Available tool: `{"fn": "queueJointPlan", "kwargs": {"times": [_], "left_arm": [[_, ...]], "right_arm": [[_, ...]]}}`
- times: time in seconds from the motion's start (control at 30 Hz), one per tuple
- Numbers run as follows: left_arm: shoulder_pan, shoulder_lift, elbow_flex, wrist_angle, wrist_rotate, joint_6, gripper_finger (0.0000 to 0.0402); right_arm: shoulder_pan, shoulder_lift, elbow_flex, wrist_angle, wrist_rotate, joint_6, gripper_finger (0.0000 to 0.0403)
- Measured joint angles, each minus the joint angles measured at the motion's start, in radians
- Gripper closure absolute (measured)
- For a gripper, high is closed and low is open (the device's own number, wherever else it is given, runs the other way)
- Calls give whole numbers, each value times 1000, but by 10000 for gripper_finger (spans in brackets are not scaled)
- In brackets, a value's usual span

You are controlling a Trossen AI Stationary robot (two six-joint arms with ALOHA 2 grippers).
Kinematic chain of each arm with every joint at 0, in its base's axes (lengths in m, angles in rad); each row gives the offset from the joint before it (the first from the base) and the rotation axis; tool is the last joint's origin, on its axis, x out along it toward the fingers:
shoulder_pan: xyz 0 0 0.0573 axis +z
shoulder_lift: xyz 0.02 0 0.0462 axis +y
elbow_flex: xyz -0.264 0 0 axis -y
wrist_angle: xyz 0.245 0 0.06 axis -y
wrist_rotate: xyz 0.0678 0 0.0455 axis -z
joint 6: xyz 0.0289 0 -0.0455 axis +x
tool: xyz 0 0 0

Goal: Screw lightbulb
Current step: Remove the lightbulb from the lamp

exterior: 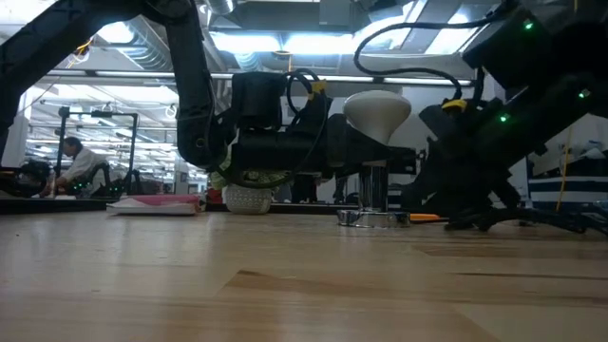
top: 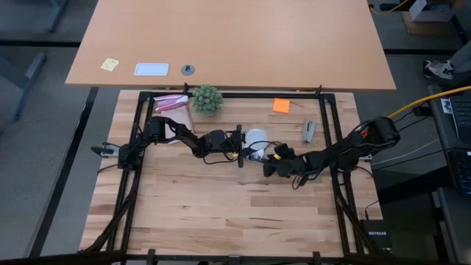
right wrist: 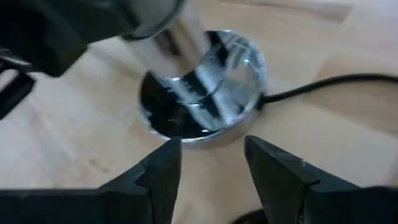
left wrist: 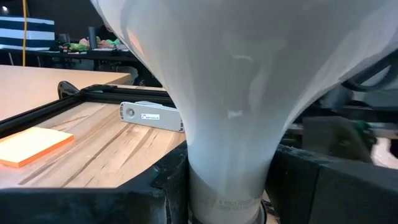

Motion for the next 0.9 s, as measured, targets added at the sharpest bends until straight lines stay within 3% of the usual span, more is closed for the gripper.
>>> {"fn": "queueJointPlan", "kwargs": {"times": [0.27, 0.57, 0.9], "left_arm": [[0, 0, 0, 0, 0, -1, 243], [1, 0, 0, 1, 0, 1, 243], [1, 0, 0, 2, -1, 0, 243]], "right_arm": [[10, 128, 16, 216, 5, 3, 215], [11, 199, 132, 135, -50, 3, 215], [12, 199, 174, 19, -13, 12, 215]]}}
